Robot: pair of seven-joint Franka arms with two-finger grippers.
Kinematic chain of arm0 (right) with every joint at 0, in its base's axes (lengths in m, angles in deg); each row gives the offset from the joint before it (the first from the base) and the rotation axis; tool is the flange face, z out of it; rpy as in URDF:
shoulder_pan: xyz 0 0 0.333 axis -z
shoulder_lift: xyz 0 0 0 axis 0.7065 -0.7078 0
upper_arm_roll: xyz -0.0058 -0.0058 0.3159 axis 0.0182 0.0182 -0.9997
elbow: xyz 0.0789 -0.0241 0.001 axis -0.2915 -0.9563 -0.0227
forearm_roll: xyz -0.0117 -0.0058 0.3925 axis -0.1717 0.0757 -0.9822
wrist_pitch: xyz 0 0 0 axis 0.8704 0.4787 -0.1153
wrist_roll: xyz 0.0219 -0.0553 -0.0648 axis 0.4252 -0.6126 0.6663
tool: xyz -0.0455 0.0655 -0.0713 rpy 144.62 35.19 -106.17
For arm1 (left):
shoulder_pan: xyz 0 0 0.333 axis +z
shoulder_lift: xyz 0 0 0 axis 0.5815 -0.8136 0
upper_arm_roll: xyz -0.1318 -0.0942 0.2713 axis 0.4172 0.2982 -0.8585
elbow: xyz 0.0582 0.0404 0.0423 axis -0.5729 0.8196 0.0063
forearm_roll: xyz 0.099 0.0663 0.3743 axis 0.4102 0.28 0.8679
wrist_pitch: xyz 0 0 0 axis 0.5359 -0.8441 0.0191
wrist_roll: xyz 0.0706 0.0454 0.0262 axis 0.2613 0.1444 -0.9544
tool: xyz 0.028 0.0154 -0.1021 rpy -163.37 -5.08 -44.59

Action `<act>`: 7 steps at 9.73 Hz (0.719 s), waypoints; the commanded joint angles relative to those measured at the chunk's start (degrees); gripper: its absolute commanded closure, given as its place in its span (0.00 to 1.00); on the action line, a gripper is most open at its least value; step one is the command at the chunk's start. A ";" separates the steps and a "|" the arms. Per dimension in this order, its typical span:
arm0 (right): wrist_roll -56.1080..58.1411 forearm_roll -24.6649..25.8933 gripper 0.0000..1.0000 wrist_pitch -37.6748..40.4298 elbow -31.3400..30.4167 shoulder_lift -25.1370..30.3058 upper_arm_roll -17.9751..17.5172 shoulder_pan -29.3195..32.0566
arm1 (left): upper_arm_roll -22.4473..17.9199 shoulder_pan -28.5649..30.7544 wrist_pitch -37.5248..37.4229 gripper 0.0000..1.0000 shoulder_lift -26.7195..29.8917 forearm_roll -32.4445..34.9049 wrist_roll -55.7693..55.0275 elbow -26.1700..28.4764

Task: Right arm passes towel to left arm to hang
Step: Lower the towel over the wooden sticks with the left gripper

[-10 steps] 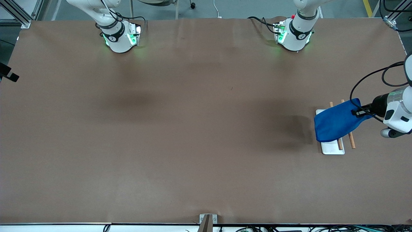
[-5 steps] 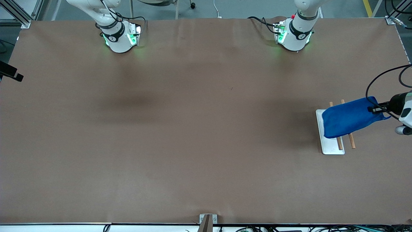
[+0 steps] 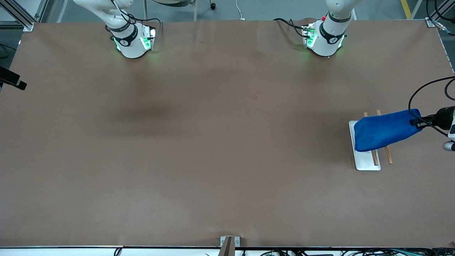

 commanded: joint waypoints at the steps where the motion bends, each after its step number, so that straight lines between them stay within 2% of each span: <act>1: 0.03 0.48 0.00 0.94 0.70 -0.04 -0.36 0.13 | 0.36 0.45 1.80 0.99 -2.40 1.11 0.30 0.75; 6: 0.21 0.39 0.00 1.29 0.70 -0.04 -0.36 0.22 | 0.27 4.31 3.82 0.95 -4.94 2.86 4.24 0.49; 7: 0.30 0.39 0.00 1.55 0.70 -0.04 -0.36 0.22 | 0.27 4.40 4.61 0.85 -5.56 4.78 5.21 0.31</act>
